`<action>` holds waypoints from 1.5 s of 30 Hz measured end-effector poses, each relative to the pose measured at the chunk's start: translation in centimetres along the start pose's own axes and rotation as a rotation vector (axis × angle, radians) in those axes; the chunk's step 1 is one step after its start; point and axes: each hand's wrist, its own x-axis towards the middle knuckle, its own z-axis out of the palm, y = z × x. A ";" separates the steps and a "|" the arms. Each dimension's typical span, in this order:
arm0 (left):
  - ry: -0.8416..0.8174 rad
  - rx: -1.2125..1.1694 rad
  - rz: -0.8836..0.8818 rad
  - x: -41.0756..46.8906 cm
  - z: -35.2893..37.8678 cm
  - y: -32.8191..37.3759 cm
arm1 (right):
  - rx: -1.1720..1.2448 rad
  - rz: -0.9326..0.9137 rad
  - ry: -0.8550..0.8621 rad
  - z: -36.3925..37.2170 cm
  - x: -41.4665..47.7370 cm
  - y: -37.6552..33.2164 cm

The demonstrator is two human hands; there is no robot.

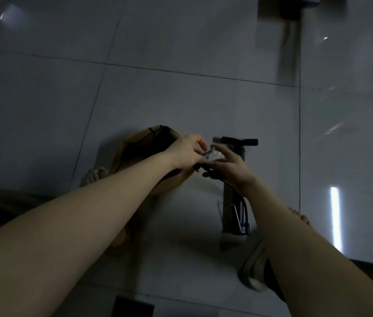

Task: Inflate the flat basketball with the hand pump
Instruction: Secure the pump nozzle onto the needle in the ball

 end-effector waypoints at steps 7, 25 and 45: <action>0.185 0.106 -0.067 0.6 1.0 -1.3 | -0.251 -0.009 0.094 1.4 0.3 1.6; 0.373 0.629 -0.074 -0.3 0.4 -3.4 | -0.631 -0.128 0.522 1.5 0.4 4.3; -0.148 0.215 -0.334 -0.6 0.3 -4.4 | -0.057 0.052 0.578 3.8 3.6 5.5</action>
